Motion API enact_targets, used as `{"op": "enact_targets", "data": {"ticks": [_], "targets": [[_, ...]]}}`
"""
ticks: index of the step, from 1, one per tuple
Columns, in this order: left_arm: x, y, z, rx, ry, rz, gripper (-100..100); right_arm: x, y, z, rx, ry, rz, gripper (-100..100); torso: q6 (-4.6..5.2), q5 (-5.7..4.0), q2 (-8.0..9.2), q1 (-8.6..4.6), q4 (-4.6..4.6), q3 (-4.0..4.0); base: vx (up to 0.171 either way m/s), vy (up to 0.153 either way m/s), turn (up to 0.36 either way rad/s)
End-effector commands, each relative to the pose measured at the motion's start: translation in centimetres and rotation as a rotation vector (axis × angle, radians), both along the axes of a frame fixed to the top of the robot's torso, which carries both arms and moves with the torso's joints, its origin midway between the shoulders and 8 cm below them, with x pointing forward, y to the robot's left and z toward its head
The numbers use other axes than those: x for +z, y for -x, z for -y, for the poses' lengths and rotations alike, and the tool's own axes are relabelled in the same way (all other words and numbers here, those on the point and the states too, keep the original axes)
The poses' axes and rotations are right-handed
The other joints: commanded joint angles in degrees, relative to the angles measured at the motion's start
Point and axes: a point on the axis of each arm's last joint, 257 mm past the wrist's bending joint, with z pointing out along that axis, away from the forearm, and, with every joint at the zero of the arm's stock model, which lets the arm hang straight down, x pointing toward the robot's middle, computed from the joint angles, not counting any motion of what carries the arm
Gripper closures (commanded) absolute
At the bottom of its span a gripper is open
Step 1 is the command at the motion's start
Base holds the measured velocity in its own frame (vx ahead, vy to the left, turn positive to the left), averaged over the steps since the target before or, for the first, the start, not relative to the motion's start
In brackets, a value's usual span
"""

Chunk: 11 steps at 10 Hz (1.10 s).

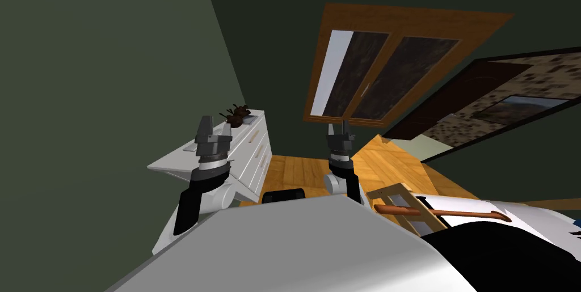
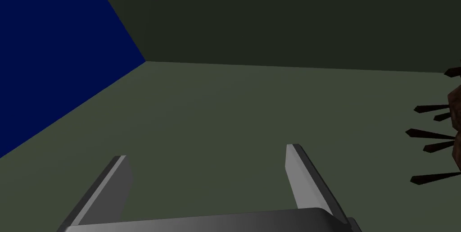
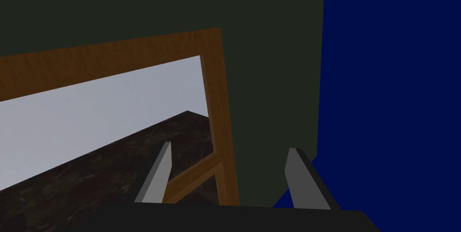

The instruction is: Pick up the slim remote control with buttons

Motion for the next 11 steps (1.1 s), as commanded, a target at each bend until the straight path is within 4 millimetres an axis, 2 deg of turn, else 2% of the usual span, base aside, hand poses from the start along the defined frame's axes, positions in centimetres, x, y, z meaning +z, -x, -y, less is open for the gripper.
{"op": "enact_targets", "data": {"ticks": [1,11], "targets": [[0.7,0.1,0.9,-0.022,-0.06,0.042,-100,0.0,0.0,0.0,0.0,0.0,0.0,0,0.0,0.0,0.0,0.0,0.0,0.0,-0.053,-0.101,-0.155],[1.8,1.4,5.2,-0.106,-0.417,0.211,-100,0.0,0.0,0.0,0.0,0.0,0.0,0,-0.03,0.02,0.0,0.13,0.0,0.0,-0.037,-0.057,-0.087]]}}
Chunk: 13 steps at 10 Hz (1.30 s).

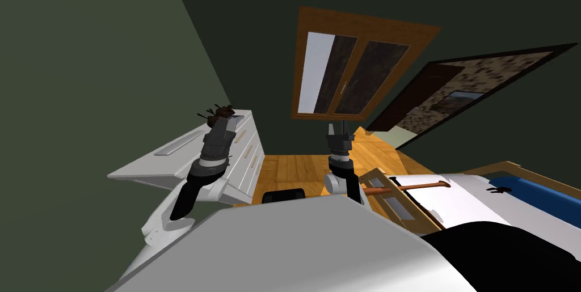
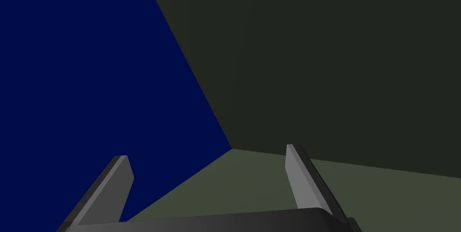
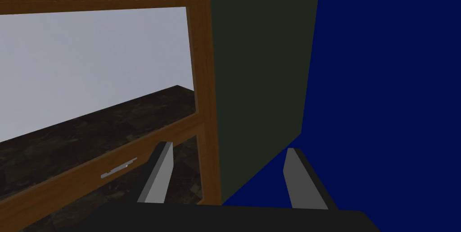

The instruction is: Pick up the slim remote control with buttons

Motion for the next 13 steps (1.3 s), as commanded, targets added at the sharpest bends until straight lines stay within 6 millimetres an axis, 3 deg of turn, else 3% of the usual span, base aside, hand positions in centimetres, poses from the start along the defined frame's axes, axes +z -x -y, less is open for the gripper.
{"op": "enact_targets", "data": {"ticks": [1,7,13], "targets": [[-0.1,0.3,0.5,-0.013,-0.057,0.022,-100,0.0,0.0,0.0,0.0,0.0,0.0,0,0.0,0.0,0.0,0.0,0.0,0.0,-0.033,-0.04,-0.069],[-1.0,1.2,2.7,-0.043,-0.337,0.158,-100,0.0,0.0,0.0,0.0,0.0,0.0,0,-0.01,0.02,0.0,0.11,0.0,0.0,-0.034,-0.033,-0.101],[-3.3,1.9,3.8,-0.053,-0.648,0.315,-100,0.0,0.0,0.0,0.0,0.0,0.0,0,-0.06,0.05,-0.07,0.21,-0.01,-0.03,-0.024,-0.014,-0.086]]}}
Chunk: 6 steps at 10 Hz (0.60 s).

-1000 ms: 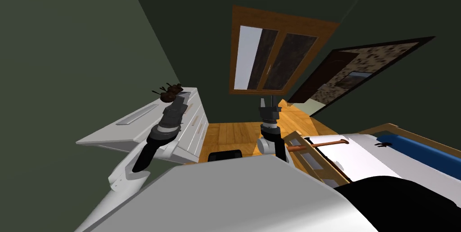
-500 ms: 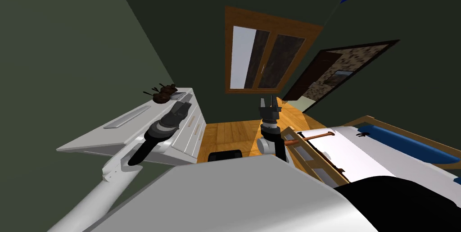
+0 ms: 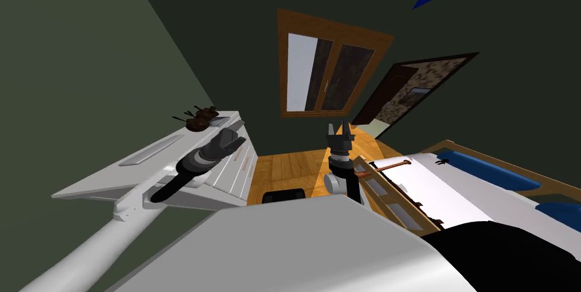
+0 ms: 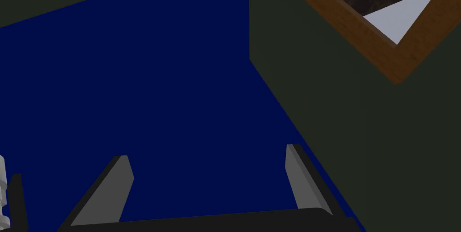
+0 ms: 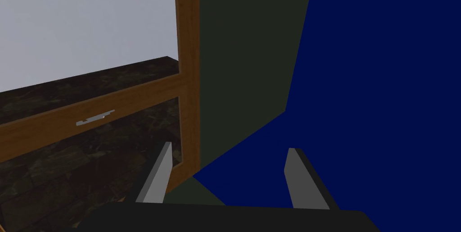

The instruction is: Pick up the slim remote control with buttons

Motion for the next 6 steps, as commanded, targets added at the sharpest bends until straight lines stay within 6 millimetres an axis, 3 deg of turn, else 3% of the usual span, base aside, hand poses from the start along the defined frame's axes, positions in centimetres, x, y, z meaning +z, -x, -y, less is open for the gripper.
{"op": "enact_targets", "data": {"ticks": [1,6], "targets": [[-0.6,0.2,0.2,-0.008,-0.069,0.029,-100,0.0,0.0,0.0,0.0,0.0,0.0,0,0.0,0.0,0.0,0.0,0.0,0.0,-0.02,-0.002,-0.094],[-3.9,0.2,-0.6,-0.014,-0.388,0.203,-100,0.0,0.0,0.0,0.0,0.0,0.0,0,-0.04,0.02,0.04,0.06,0.01,0.03,-0.027,0.008,-0.102]]}}
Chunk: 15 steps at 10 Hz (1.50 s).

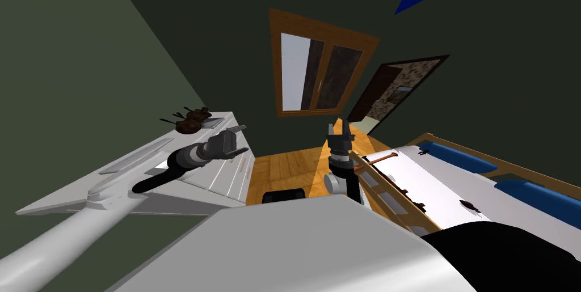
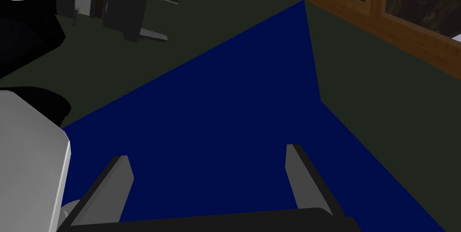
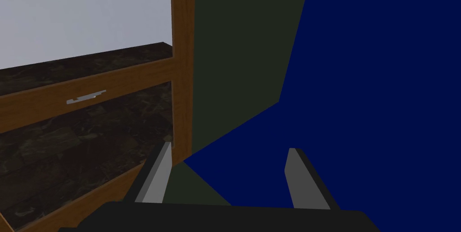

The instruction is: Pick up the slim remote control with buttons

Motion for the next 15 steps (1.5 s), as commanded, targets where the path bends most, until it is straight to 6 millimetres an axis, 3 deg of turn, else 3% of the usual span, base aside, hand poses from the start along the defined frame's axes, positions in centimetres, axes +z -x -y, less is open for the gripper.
{"op": "enact_targets", "data": {"ticks": [1,4,8,14,15], "targets": [[-0.8,0.1,-0.3,-0.008,-0.082,0.033,-100,0.0,0.0,0.0,0.0,0.0,0.0,0,0.0,0.0,0.0,0.0,0.0,0.0,-0.021,0.018,-0.082],[-2.2,0.0,-1.2,-0.015,-0.216,0.091,-100,0.0,0.0,0.0,0.0,0.0,0.0,0,-0.01,0.0,-0.05,0.01,-0.01,-0.03,-0.012,0.017,-0.072],[-4.8,-0.5,-3.8,-0.032,-0.47,0.208,-100,0.0,0.0,0.0,0.0,0.0,0.0,0,-0.02,0.02,-0.01,0.09,0.0,0.0,-0.022,0.033,-0.093],[-7.8,-1.6,-9.7,-0.071,-0.845,0.367,-100,0.0,0.0,0.0,0.0,0.0,0.0,0,-0.02,0.05,-0.03,0.16,-0.01,-0.02,-0.02,0.051,-0.087],[-8.2,-1.9,-11.5,-0.081,-0.923,0.406,-100,0.0,0.0,0.0,0.0,0.0,0.0,0,-0.05,0.05,-0.04,0.15,0.0,-0.02,-0.012,0.058,-0.096]]}}
